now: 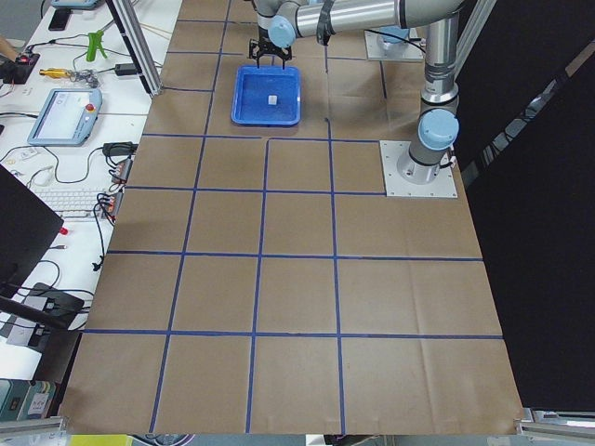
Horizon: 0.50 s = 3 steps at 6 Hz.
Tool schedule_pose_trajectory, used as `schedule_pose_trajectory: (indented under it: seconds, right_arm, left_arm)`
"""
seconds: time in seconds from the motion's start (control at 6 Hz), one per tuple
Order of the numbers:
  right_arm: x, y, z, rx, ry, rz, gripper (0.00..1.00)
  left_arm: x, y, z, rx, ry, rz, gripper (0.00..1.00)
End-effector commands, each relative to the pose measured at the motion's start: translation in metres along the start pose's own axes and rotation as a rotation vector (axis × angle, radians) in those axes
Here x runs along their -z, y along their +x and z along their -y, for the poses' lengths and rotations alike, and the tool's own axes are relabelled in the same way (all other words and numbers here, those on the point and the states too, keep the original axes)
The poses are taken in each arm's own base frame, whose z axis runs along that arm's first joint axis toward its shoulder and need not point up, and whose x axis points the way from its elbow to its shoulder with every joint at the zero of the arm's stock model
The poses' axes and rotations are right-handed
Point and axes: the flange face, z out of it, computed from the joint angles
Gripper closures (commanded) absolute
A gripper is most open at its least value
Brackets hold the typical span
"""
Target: Assemble white blocks and place on blue tray
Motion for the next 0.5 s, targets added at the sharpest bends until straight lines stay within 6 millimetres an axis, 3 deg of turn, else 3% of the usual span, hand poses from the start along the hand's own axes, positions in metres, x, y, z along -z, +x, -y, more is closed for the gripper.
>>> schedule_pose_trajectory:
  seconds: [0.0,0.17,0.33]
  right_arm:
    - [-0.012,0.005,0.026,-0.033,0.028,-0.018,0.69]
    - [-0.034,0.009,0.060,-0.015,0.020,-0.012,0.68]
    - [-0.057,0.010,0.102,-0.041,0.015,-0.012,0.68]
  left_arm:
    - [0.095,0.036,-0.008,0.003,-0.014,-0.049,0.00]
    - [0.100,0.050,-0.012,0.005,-0.016,-0.055,0.00]
    - [0.099,0.046,-0.019,0.111,-0.023,-0.046,0.00]
